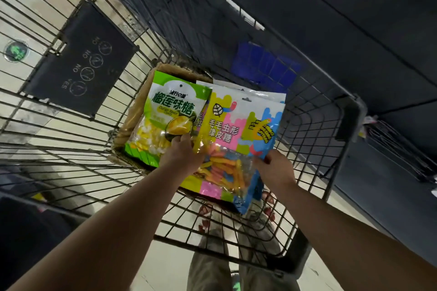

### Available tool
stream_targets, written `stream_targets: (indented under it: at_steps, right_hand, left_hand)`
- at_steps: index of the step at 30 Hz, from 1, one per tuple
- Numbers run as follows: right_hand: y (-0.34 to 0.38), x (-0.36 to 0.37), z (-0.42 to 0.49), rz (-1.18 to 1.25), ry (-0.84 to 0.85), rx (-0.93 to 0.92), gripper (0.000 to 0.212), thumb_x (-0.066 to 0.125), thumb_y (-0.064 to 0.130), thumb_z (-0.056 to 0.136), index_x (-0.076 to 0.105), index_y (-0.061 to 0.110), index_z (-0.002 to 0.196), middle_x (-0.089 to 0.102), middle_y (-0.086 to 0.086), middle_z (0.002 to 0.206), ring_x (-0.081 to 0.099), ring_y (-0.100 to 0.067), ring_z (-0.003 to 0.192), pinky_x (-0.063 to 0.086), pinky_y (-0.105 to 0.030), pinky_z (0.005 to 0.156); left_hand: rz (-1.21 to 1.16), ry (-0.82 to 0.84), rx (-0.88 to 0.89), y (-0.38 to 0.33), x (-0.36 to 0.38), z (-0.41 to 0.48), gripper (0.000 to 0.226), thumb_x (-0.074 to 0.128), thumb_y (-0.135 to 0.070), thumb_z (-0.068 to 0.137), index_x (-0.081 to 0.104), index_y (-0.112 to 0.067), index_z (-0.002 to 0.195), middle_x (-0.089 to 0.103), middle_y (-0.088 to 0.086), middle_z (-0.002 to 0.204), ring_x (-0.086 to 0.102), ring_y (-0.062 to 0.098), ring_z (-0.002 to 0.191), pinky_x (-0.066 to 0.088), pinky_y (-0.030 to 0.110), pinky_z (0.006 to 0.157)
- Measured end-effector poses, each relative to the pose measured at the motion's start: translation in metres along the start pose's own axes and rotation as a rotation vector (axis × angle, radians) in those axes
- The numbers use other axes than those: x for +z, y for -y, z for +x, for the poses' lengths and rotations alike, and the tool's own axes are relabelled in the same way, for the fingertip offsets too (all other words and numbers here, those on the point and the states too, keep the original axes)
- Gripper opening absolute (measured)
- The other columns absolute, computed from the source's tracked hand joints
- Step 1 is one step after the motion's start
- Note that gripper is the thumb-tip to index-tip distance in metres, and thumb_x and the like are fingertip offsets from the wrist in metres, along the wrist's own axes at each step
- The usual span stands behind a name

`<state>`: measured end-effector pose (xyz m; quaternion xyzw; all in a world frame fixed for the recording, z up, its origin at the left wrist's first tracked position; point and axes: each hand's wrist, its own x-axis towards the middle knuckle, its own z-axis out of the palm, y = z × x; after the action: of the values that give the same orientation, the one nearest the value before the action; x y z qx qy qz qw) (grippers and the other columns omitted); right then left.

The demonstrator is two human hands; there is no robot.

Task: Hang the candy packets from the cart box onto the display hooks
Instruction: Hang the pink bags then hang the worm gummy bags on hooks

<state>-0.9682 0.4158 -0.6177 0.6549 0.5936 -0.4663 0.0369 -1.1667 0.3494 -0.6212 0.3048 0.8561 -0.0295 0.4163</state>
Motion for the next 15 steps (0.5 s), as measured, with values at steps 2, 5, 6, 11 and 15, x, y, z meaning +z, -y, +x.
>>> stream_targets:
  at_steps: [2,5,6,11,15]
  right_hand:
    - [-0.009,-0.013,0.001,0.059,-0.101,0.045,0.016,0.054,0.030,0.094,0.054,0.014,0.091,0.056,-0.002,0.078,0.048,-0.010,0.060,0.032,-0.016,0.044]
    - [-0.025,-0.028,0.005,0.166,-0.259,0.117,0.017,0.049,0.022,0.094,0.053,0.008,0.087,0.050,-0.002,0.067,0.050,-0.023,0.063,0.030,-0.019,0.047]
    - [-0.027,-0.030,0.005,0.215,-0.287,0.135,0.015,0.049,0.021,0.094,0.052,0.008,0.086,0.049,-0.001,0.066,0.050,-0.025,0.066,0.031,-0.020,0.049]
    - [-0.026,-0.028,0.000,0.387,-0.240,0.146,0.031,0.066,0.033,0.086,0.051,0.010,0.101,0.057,-0.004,0.087,0.055,-0.021,0.077,0.044,-0.030,0.067]
    - [-0.030,-0.026,-0.006,0.354,-0.250,0.121,0.030,0.066,0.026,0.086,0.053,0.008,0.106,0.058,0.001,0.083,0.056,-0.016,0.074,0.040,-0.023,0.058]
  left_hand:
    - [-0.022,0.016,-0.016,-0.003,0.001,0.003,0.068,0.055,-0.050,0.090,0.034,-0.014,0.144,0.040,0.015,0.144,0.045,0.036,0.129,0.041,0.045,0.101]
    - [-0.074,0.048,-0.047,-0.008,0.005,0.009,0.061,0.053,-0.037,0.093,0.033,-0.012,0.144,0.040,0.016,0.143,0.044,0.036,0.128,0.040,0.043,0.100]
    - [-0.095,0.053,-0.057,-0.009,0.006,0.012,0.060,0.054,-0.036,0.092,0.035,-0.012,0.143,0.041,0.016,0.142,0.045,0.037,0.127,0.041,0.043,0.098]
    - [-0.182,0.010,-0.075,-0.011,0.014,0.024,0.066,0.063,-0.039,0.083,0.042,-0.009,0.138,0.048,0.018,0.135,0.048,0.040,0.122,0.043,0.049,0.101]
    - [-0.037,-0.024,-0.077,-0.014,0.017,0.021,0.073,0.061,-0.046,0.085,0.033,-0.018,0.146,0.034,0.017,0.142,0.039,0.039,0.128,0.036,0.044,0.106]
